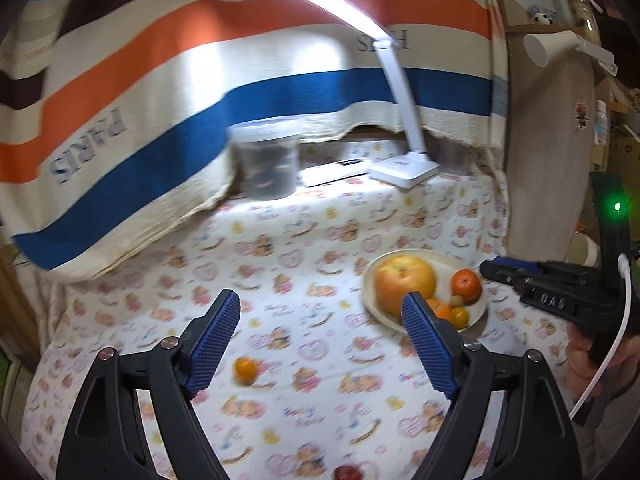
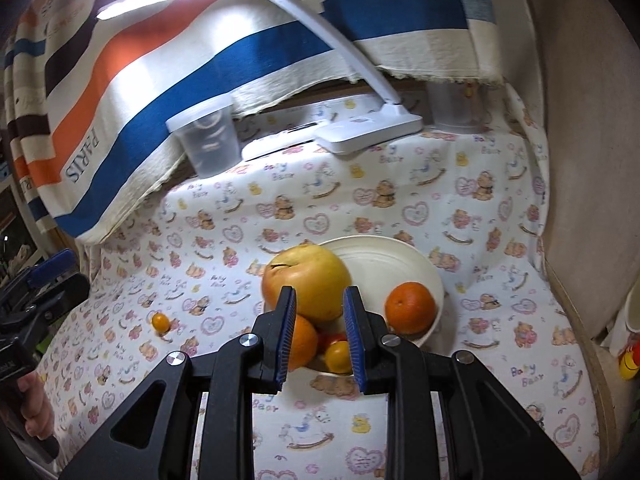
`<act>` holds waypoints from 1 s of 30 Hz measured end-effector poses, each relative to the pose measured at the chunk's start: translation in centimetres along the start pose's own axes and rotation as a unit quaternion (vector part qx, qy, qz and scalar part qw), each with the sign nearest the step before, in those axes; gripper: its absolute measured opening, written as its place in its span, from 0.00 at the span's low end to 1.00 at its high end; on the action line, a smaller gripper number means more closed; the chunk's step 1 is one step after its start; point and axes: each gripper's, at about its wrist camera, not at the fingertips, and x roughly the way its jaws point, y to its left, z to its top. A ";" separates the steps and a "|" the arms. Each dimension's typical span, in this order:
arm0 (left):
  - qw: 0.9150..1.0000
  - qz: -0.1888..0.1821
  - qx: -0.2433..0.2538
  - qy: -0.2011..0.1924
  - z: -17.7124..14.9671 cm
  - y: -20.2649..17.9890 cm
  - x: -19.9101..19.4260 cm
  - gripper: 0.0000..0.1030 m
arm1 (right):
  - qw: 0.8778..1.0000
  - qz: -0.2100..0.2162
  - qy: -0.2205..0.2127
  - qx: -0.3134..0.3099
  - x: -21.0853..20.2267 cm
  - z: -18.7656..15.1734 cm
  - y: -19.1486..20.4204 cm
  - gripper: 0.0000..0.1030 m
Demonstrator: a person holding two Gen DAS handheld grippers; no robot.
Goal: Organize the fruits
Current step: 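Withdraw both open grippers from the plate toward the remaining fruit, then lower the left gripper onto the small red apple, close and lift it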
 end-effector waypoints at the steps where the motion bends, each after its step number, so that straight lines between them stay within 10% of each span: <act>1: 1.000 0.009 0.001 -0.002 -0.5 0.3 -0.3 0.80 | 1.000 0.000 0.000 -0.002 0.0 -0.1 0.3 0.24; 13: 0.997 0.049 -0.043 0.035 -6.8 2.1 -2.1 0.80 | 0.999 0.008 0.021 -0.026 -1.0 -2.5 3.7 0.24; 23: 0.992 0.009 -0.081 0.094 -10.7 1.7 -1.0 0.44 | 0.998 0.016 0.054 -0.029 0.0 -5.1 5.3 0.25; 30: 0.990 -0.030 -0.076 0.116 -12.5 0.5 -0.5 0.38 | 0.997 0.013 0.061 -0.034 0.7 -6.0 5.9 0.24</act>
